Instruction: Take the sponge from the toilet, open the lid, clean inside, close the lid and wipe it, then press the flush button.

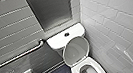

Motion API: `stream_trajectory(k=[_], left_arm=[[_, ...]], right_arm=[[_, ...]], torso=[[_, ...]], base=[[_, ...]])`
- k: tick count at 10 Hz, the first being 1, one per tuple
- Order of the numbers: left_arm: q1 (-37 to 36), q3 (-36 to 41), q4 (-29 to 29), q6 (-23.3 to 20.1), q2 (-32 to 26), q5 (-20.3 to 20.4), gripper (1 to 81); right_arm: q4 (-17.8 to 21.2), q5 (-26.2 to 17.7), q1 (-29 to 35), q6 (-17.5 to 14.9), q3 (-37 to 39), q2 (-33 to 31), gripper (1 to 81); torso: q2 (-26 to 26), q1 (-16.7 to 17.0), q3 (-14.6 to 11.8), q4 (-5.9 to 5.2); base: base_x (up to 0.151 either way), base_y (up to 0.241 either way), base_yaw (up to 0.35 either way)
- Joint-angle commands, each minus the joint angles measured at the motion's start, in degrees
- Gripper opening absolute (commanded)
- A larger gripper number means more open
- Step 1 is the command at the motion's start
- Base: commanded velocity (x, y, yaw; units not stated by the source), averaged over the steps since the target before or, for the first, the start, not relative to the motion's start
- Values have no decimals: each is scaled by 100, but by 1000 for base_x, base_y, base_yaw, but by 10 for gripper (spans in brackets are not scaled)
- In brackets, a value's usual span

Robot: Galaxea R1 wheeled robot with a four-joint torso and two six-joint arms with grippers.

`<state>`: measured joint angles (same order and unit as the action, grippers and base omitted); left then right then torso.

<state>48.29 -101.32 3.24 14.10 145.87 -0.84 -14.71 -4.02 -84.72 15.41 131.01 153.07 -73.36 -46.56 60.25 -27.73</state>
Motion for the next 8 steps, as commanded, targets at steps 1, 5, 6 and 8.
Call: stream_trajectory(k=[1,5,6,8], left_arm=[[-570,156,133,321,-348,-276,811],[-974,121,159,724,-366,-259,811],[-1088,112,167,839,-348,-250,811],[-1317,103,168,1033,-277,-241,811]], right_arm=[[109,-485,-49,6,-192,42,10],[100,-547,73,24,-138,104,10],[100,-547,65,15,-156,104,10],[100,-538,3,6,-138,122,10]], torso=[[0,0,0,0],[0,0,0,0],[0,0,0,0],[0,0,0,0]], base=[[0,0,0],[0,0,0],[0,0,0],[0,0,0]])
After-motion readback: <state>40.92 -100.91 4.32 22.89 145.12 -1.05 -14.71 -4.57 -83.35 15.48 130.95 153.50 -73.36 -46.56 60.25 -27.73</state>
